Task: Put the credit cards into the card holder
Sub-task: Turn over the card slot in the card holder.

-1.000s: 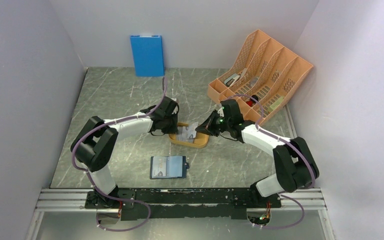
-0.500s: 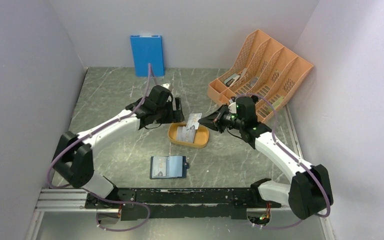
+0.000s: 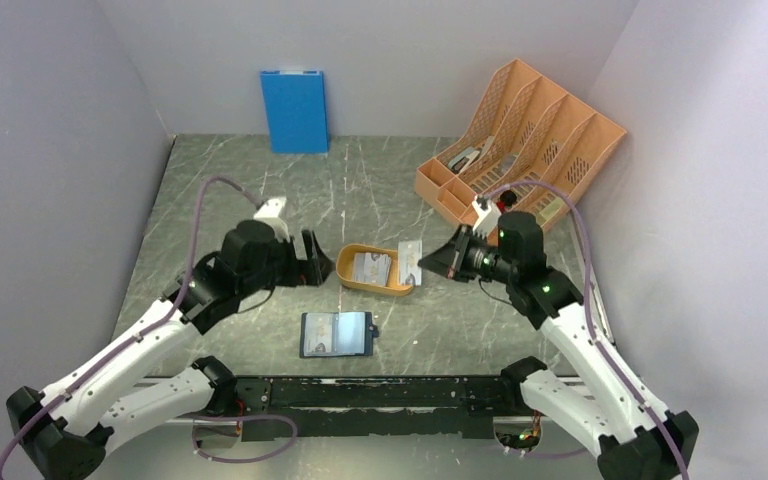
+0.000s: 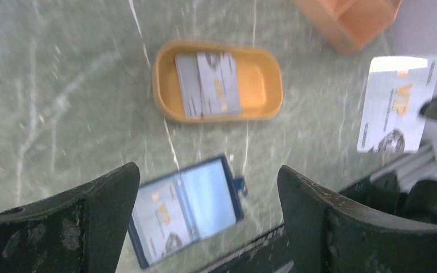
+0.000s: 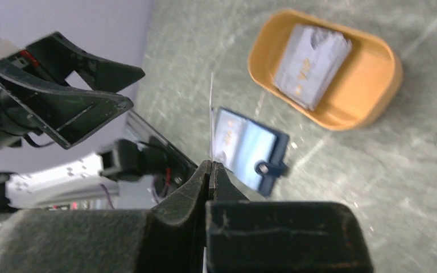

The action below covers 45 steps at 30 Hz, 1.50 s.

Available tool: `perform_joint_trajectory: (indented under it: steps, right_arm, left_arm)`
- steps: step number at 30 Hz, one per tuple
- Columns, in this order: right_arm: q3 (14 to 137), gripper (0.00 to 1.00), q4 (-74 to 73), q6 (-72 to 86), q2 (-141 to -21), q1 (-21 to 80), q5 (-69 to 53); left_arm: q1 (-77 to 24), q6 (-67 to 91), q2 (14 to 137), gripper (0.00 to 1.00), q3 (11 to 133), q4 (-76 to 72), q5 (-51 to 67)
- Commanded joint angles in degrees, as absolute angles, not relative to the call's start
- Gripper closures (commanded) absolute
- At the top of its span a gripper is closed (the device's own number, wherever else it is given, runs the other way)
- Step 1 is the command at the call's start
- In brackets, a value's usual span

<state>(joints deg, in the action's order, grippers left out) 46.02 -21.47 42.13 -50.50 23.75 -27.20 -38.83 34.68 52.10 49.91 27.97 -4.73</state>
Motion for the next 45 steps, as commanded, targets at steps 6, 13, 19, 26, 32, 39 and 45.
perform_joint_trajectory:
  steps: [6,13,19,26,32,39,45]
  right_arm:
    - [33.6,1.00,-20.2,38.8,-49.1,34.7,-25.2]
    - [32.0,1.00,-13.2,42.0,-56.8,44.4,-21.7]
    - [27.1,1.00,-4.3,47.9,-60.7,45.5,-23.9]
    - [25.7,1.00,-6.9,47.9,-57.7,45.5,-20.6]
    - [25.1,1.00,-6.5,46.6,-56.5,45.9,-23.2]
    - [24.3,1.00,-5.6,47.0,-56.3,46.3,-23.1]
    - [23.4,1.00,-4.5,47.7,-56.1,46.8,-23.0]
  left_arm:
    - [-49.9,40.5,49.8,0.14,34.4,23.9,0.1]
    - [-54.9,41.9,57.3,0.19,35.2,21.9,-5.0]
    - [-55.3,42.4,60.8,0.23,34.2,16.5,-3.3]
    - [-57.1,39.8,68.4,0.25,37.0,16.9,-5.8]
    - [-58.1,38.8,71.8,0.31,36.5,16.2,-7.0]
    - [-58.7,39.1,75.9,0.37,35.6,14.7,-7.8]
    - [-59.6,39.7,77.2,0.37,36.1,14.3,-8.3]
